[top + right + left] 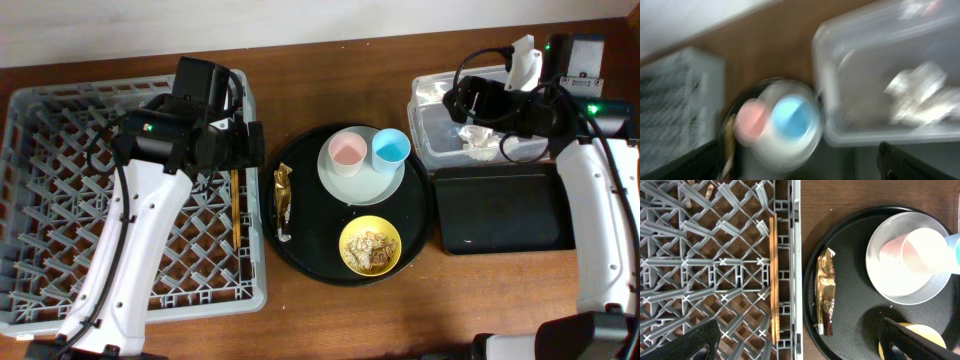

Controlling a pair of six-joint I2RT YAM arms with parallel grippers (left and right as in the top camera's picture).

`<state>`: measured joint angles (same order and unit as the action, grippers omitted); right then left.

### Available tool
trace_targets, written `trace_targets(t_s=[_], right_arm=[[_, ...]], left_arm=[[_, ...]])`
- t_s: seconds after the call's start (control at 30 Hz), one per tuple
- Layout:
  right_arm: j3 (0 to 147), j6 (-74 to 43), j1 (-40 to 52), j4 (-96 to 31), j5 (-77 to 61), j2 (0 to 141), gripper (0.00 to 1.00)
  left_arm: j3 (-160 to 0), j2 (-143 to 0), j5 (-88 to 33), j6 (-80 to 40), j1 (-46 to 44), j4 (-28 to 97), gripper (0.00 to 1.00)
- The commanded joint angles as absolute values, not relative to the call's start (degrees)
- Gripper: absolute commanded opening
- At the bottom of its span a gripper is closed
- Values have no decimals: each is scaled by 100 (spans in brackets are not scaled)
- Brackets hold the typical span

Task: Sort waste into correct bins and load items into the dishwasher rack
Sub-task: 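Carry the tissue with the right gripper and drop it in the clear box, then reach the right gripper to the gold Nescafe sachet and grasp it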

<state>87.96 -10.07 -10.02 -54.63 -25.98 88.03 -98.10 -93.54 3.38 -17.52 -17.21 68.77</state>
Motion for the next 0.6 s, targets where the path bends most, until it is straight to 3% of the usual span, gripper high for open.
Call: trace_targets(t_s=[0.0,0.2,0.23,0.3,0.37,0.57], right_arm=[[8807,-947,-768,-6095,-3675,8877,99],[8803,-943,744,-6672,-3662,8882,99],[8803,-945,1066,-6659,-3520,8882,96],[8803,-952,1817,-6624,-2853,8888,73],[8803,-956,2303,-6545,-2453,8910,60],[8641,-1861,3352,-6084,-1835,9273,60]], left_arm=[[-9863,-9341,320,-1723,-1708,6869,99],[-9863,-9341,320,-1723,-1708,6866,99],[-9863,-9341,320,-1723,-1708,6869,99],[-9863,-9341,320,-1723,-1708,6866,99],[-9863,-9341,320,-1723,-1708,6869,99],[-9863,-9341,320,-1723,-1708,6866,99]])
